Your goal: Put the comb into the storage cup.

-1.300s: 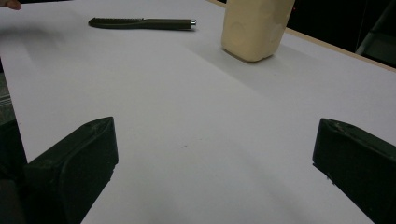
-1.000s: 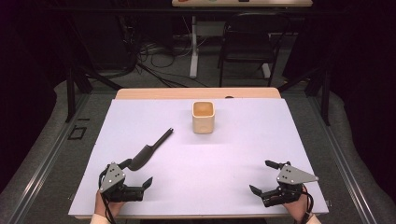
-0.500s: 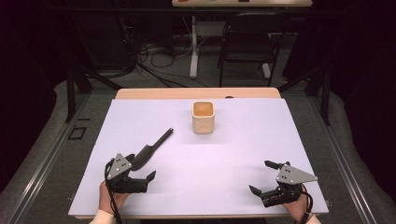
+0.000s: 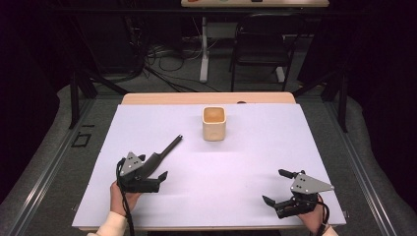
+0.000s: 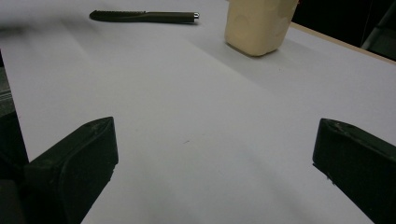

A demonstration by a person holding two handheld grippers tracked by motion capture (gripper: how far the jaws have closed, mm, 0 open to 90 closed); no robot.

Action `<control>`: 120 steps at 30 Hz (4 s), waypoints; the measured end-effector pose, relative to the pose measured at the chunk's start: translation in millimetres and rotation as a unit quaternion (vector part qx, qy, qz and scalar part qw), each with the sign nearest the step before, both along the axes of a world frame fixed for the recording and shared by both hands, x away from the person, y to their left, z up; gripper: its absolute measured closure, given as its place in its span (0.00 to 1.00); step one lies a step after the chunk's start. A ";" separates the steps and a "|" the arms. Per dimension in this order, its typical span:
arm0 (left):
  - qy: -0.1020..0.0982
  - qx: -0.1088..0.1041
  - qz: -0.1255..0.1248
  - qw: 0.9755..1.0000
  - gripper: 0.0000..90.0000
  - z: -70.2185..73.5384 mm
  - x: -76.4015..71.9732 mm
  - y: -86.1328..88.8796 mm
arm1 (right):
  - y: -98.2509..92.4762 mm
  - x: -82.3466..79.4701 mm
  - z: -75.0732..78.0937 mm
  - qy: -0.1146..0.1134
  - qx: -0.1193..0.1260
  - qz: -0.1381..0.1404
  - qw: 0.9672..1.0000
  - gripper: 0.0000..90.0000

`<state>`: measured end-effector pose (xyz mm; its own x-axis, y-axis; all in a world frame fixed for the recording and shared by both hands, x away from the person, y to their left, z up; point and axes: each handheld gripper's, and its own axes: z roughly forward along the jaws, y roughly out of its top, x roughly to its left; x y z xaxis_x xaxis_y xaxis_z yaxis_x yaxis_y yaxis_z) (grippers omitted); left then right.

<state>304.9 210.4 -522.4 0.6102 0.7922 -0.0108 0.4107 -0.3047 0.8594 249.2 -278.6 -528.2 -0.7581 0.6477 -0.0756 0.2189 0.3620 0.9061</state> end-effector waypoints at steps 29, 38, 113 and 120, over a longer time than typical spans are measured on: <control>0.009 0.001 0.019 1.000 0.00 5.7 42.2 -17.1 | -0.2 0.9 -1.2 0.008 0.003 0.004 1.000 0.00; 0.024 0.013 0.037 0.999 0.00 4.1 61.9 -27.0 | -0.1 0.9 -1.5 0.009 0.003 0.006 1.000 0.00; 0.118 0.060 0.072 0.989 1.00 -30.2 155.8 -71.8 | -1.9 0.0 -2.0 0.012 0.002 0.007 1.000 0.00; 0.120 0.060 0.059 0.989 1.00 -29.6 151.6 -73.8 | -2.4 -0.2 -1.5 0.009 0.000 0.007 1.000 0.00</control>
